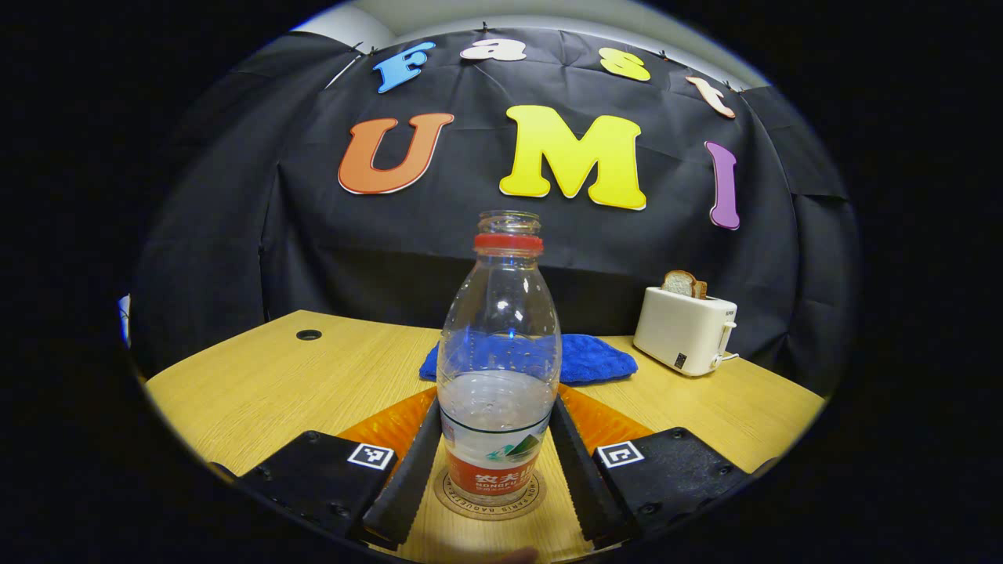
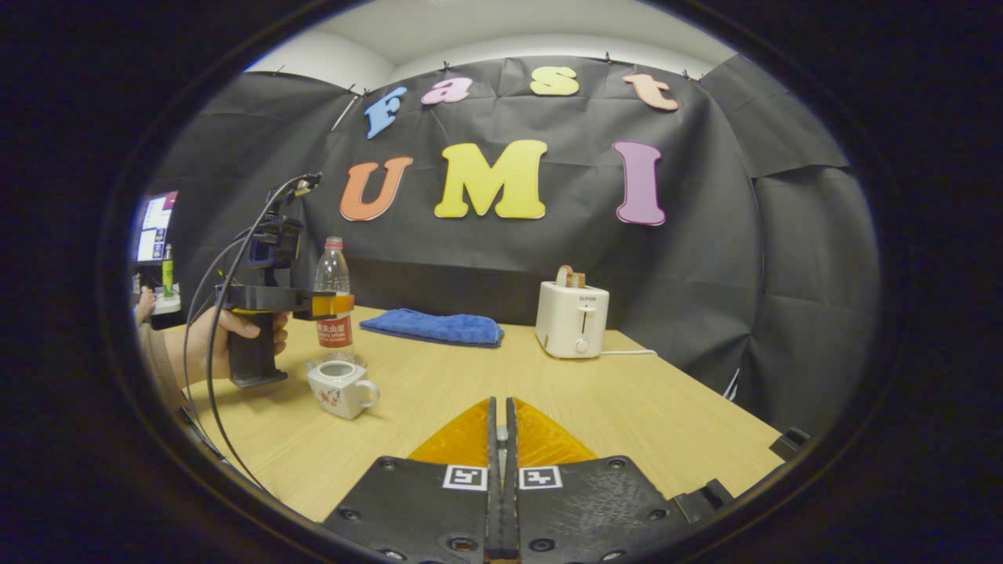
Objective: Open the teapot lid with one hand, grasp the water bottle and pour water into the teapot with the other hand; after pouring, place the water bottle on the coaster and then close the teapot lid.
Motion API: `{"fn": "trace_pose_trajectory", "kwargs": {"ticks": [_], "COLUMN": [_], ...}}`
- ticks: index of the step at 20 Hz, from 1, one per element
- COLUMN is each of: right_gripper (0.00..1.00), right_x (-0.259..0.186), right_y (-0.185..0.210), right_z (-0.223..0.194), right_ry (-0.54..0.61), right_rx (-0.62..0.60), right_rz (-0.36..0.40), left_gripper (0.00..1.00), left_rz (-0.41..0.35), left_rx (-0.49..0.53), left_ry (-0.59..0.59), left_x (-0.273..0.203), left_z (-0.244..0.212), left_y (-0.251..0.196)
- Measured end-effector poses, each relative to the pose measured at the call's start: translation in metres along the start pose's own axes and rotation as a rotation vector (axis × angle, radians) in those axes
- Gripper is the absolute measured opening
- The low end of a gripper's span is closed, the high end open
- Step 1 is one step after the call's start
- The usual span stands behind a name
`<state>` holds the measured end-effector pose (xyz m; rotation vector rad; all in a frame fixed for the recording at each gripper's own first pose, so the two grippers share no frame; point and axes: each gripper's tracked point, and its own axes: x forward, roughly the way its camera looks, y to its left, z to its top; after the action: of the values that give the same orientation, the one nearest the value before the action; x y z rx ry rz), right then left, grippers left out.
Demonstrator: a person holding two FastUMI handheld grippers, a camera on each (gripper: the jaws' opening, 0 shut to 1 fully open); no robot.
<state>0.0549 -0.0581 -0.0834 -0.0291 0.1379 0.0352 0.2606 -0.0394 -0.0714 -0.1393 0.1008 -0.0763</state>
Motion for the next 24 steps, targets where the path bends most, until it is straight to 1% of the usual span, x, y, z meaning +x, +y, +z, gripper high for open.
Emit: {"fn": "trace_pose_trajectory", "kwargs": {"ticks": [3,7,10,12,13,14,15,18,20,21,22,24], "right_gripper": [0.00,0.00,0.00,0.00,0.00,0.00,0.00,0.00,0.00,0.00,0.00,0.00], "right_x": [-0.003,-0.001,-0.002,-0.003,-0.003,-0.002,-0.003,-0.007,-0.011,-0.015,-0.017,-0.023], "right_y": [0.001,0.001,0.000,0.001,0.001,0.001,0.001,0.003,0.007,0.010,0.013,0.019], "right_z": [0.004,-0.001,0.002,0.004,0.003,0.003,0.003,0.007,0.014,0.017,0.021,0.027], "right_ry": [-0.012,-0.001,-0.007,-0.013,-0.012,-0.011,-0.009,-0.016,-0.029,-0.037,-0.044,-0.058], "right_rx": [0.002,0.003,0.001,0.001,-0.002,-0.003,-0.003,-0.006,-0.012,-0.016,-0.020,-0.025], "right_rz": [0.001,0.004,0.000,0.003,0.003,0.003,0.002,0.002,0.008,0.011,0.015,0.025], "left_gripper": [0.79,0.80,0.80,0.84,0.89,0.89,0.92,0.95,0.95,1.00,0.95,0.95], "left_rz": [-0.003,0.004,0.034,0.043,0.044,0.049,0.048,0.021,0.013,0.022,0.028,0.046], "left_rx": [0.013,0.062,0.093,0.100,0.103,0.107,0.107,0.087,0.086,0.097,0.103,0.126], "left_ry": [-0.006,-0.011,-0.006,-0.001,-0.002,-0.001,0.001,-0.002,-0.027,-0.034,-0.041,-0.054], "left_x": [0.000,-0.002,-0.002,-0.003,-0.005,-0.005,-0.007,-0.019,-0.032,-0.040,-0.047,-0.069], "left_z": [0.000,-0.001,-0.003,-0.003,-0.003,-0.004,-0.004,-0.001,0.004,0.005,0.008,0.014], "left_y": [-0.004,-0.007,-0.003,-0.003,-0.003,-0.002,-0.002,-0.009,-0.010,-0.007,-0.005,-0.001]}}
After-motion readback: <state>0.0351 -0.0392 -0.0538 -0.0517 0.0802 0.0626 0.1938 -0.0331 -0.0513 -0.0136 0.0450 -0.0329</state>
